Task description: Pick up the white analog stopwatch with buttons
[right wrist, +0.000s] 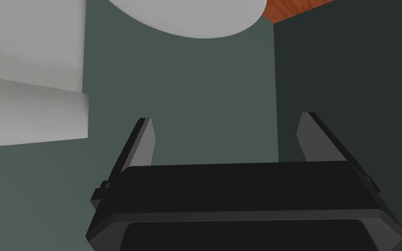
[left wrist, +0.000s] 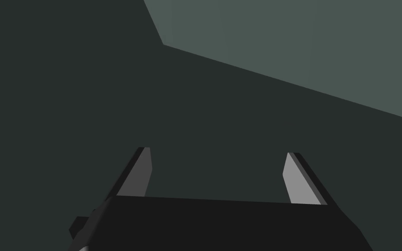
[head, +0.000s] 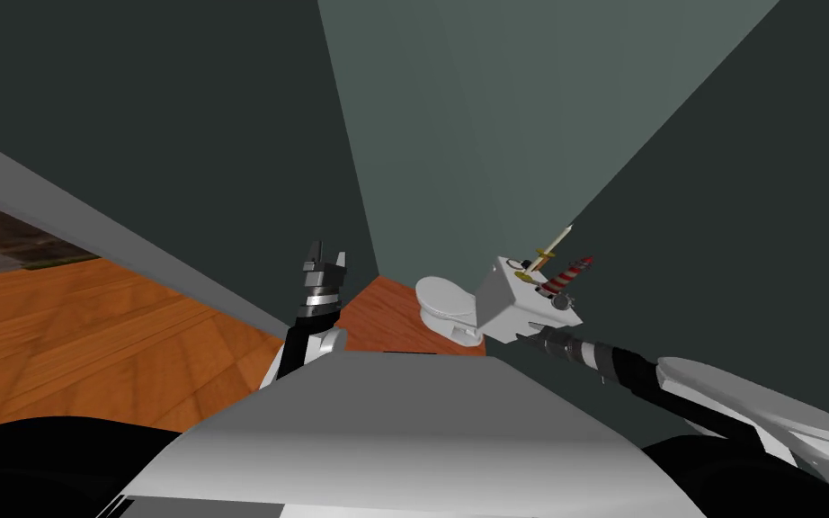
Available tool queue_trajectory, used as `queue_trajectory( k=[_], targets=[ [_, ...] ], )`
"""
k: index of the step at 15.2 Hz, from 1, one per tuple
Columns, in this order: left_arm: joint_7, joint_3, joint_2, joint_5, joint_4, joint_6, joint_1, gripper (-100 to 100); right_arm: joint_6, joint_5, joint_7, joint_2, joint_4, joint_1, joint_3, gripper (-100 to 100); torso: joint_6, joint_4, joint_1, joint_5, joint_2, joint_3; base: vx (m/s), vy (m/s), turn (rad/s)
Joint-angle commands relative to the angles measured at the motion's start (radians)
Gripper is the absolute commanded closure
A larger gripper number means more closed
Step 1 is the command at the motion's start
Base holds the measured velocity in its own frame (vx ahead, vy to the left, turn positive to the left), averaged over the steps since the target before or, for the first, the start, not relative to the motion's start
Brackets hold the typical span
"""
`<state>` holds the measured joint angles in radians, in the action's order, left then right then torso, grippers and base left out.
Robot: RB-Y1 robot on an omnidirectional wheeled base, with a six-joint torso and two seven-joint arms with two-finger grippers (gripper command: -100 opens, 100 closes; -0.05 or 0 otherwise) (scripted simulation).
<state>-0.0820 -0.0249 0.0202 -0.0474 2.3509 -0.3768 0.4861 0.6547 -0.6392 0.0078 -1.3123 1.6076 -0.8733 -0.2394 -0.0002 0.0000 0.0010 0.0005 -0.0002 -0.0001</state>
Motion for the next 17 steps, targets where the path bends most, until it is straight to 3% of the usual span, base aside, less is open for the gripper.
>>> queue_trajectory(
  k=[1,2,3,7,8,15,17],
  targets=[
    [0.000,0.000,0.000,0.000,0.000,0.000,0.000,0,0.006,-0.011,0.005,-0.037,-0.016,-0.013,-0.010,-100,0.000,0.000,0.000,0.000,0.000,0.000,0.006,0.008,0.011],
    [0.000,0.000,0.000,0.000,0.000,0.000,0.000,0,0.011,-0.040,0.014,-0.069,-0.056,-0.028,-0.020,-100,0.000,0.000,0.000,0.000,0.000,0.000,0.006,0.008,0.027],
    [0.000,0.000,0.000,0.000,0.000,0.000,0.000,0,0.011,-0.040,0.014,-0.091,-0.056,-0.028,-0.020,-100,0.000,0.000,0.000,0.000,0.000,0.000,0.007,0.004,0.035],
    [0.000,0.000,0.000,0.000,0.000,0.000,0.000,0,0.018,-0.097,0.033,-0.191,-0.135,-0.057,-0.038,-100,0.000,0.000,-0.001,0.000,0.000,0.000,0.012,-0.001,0.042],
    [0.000,0.000,0.000,0.000,0.000,0.000,0.000,0,0.018,-0.097,0.033,-0.194,-0.135,-0.057,-0.038,-100,0.000,0.000,-0.001,0.000,0.000,0.000,0.011,-0.003,0.009],
    [0.000,0.000,0.000,0.000,0.000,0.000,0.000,0,0.028,-0.199,0.076,-0.356,-0.272,-0.107,-0.068,-100,0.000,0.000,-0.001,-0.001,-0.001,-0.001,0.020,-0.004,0.040],
    [0.000,0.000,0.000,0.000,0.000,0.000,0.000,0,0.028,-0.199,0.076,-0.373,-0.278,-0.107,-0.068,-100,0.000,0.000,-0.001,0.000,-0.002,-0.001,0.025,-0.002,0.021]
  ],
)
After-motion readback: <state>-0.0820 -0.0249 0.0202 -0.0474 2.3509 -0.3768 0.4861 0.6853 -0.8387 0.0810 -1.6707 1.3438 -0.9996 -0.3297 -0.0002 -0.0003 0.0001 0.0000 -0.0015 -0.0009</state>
